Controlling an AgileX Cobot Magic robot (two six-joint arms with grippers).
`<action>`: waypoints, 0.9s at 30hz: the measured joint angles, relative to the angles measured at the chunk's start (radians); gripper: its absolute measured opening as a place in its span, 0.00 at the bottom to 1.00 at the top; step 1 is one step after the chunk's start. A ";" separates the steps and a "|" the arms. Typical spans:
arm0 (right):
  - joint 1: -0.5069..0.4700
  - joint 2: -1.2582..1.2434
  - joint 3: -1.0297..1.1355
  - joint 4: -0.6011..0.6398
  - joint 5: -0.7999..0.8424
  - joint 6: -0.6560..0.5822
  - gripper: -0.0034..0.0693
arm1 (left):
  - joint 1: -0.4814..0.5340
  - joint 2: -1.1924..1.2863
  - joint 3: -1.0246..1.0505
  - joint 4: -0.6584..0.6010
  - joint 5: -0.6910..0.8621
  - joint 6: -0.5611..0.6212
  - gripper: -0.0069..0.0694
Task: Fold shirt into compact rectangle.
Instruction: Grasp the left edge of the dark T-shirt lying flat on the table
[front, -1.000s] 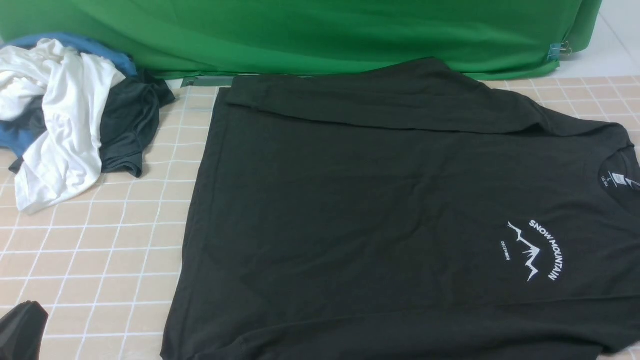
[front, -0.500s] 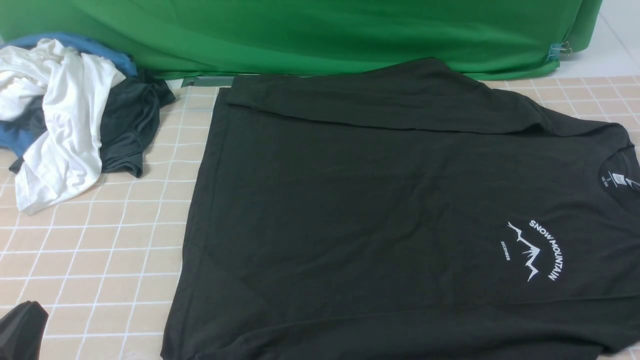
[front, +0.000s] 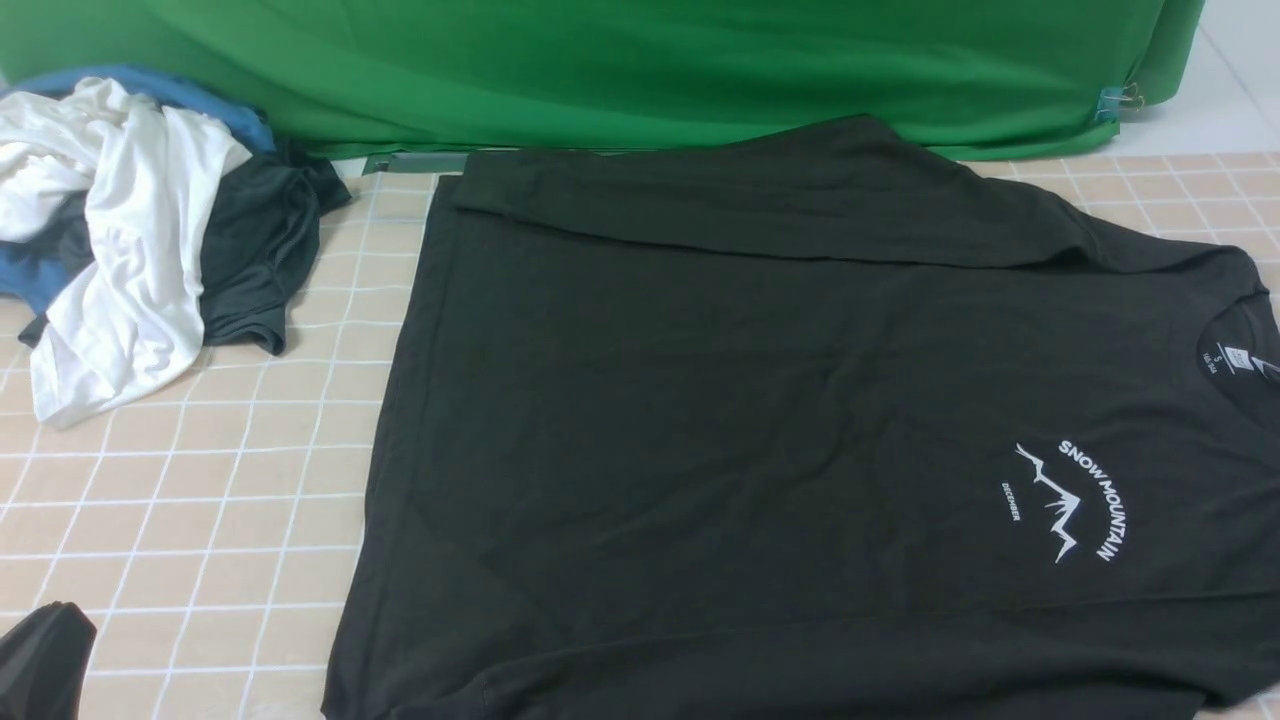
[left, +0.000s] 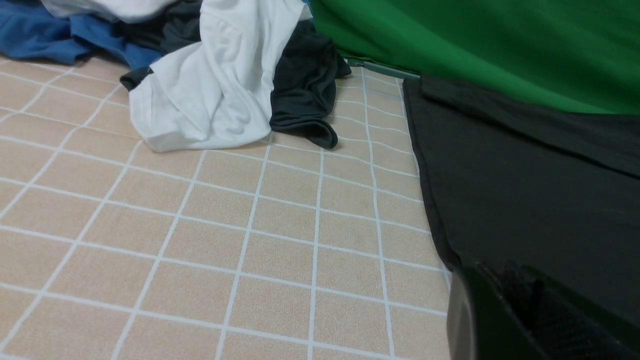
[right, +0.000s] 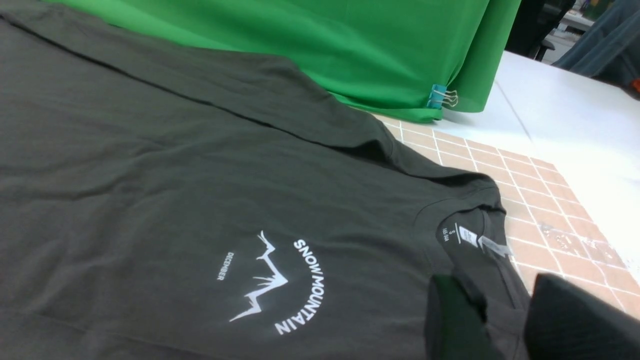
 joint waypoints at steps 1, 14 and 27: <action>0.000 0.000 0.000 0.000 0.000 0.000 0.38 | 0.000 0.000 0.000 0.000 0.000 0.000 0.14; 0.000 0.000 0.000 0.212 -0.274 0.640 0.38 | 0.000 0.000 0.000 -0.633 -0.173 -0.333 0.14; 0.000 0.000 0.000 0.234 -0.341 0.766 0.27 | 0.000 0.000 0.000 -0.848 -0.220 -0.489 0.14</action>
